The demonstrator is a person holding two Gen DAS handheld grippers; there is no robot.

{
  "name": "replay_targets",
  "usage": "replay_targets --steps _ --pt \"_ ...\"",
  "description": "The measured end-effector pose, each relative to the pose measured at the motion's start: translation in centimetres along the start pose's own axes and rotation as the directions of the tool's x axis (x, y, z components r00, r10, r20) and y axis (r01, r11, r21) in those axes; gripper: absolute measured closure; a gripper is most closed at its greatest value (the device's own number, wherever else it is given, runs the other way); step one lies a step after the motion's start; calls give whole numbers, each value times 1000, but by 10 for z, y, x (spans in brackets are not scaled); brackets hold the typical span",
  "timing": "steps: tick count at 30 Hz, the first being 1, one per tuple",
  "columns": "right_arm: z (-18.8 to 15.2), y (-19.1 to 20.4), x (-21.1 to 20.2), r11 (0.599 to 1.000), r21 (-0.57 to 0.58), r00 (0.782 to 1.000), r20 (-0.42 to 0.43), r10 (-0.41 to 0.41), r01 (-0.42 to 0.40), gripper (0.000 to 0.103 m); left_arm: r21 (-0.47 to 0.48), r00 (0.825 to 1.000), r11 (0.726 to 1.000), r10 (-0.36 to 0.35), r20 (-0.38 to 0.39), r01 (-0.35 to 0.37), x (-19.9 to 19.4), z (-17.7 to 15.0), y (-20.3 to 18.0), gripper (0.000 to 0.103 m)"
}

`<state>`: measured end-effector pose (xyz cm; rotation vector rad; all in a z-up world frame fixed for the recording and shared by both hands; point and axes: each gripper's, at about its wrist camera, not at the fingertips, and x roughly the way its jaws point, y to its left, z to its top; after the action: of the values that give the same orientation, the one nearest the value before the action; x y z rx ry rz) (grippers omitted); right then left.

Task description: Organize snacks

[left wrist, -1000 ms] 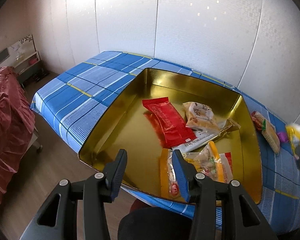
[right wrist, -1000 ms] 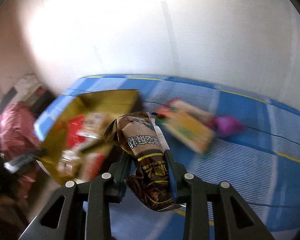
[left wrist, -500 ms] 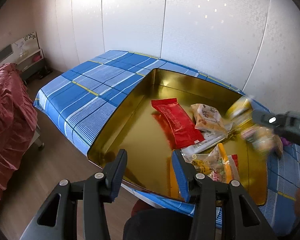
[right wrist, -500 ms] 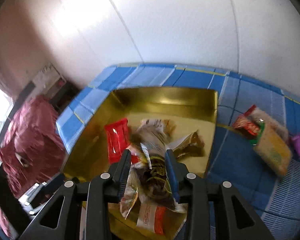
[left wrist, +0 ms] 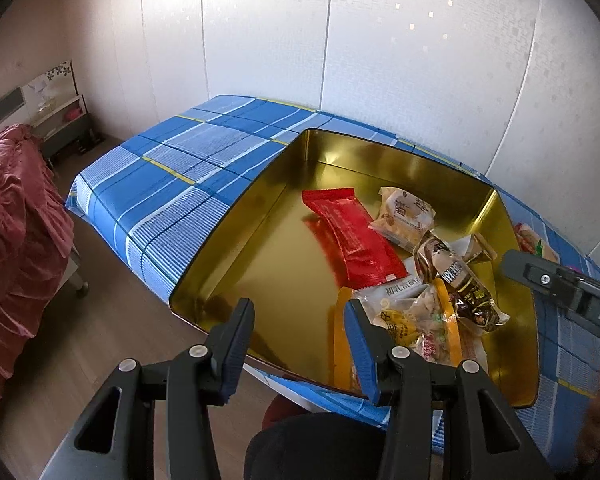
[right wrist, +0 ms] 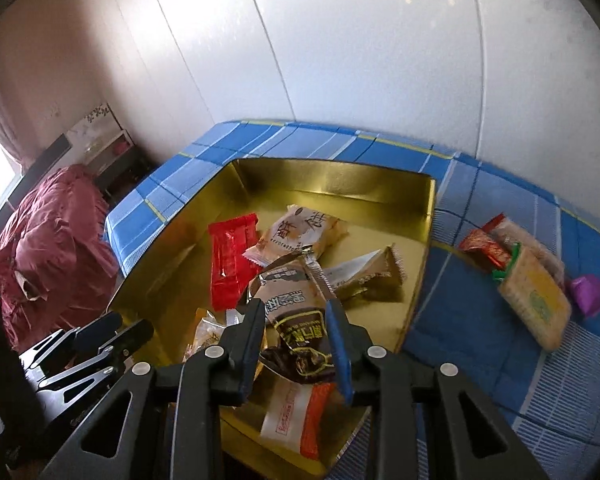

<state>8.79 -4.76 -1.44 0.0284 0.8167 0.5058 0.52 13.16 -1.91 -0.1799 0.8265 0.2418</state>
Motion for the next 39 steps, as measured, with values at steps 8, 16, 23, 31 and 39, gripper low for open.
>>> replay_targets --steps 8,16,23,31,39 --pt "-11 -17 -30 998 34 995 71 -64 62 71 33 1000 999 -20 1 19 -5 -3 -12 56" --pt "-32 -62 -54 984 132 987 92 -133 121 71 68 999 997 -33 2 33 -9 -4 -25 56" --pt "-54 -125 -64 946 249 973 55 -226 206 71 95 998 994 -62 0 62 -11 -6 -35 56" --pt "-25 -156 -53 952 224 972 59 -227 208 57 145 995 984 -104 -12 104 -10 -9 -51 56" --pt "25 -176 4 957 202 978 -7 -209 206 49 152 994 982 -107 -14 108 -9 -8 -53 56"
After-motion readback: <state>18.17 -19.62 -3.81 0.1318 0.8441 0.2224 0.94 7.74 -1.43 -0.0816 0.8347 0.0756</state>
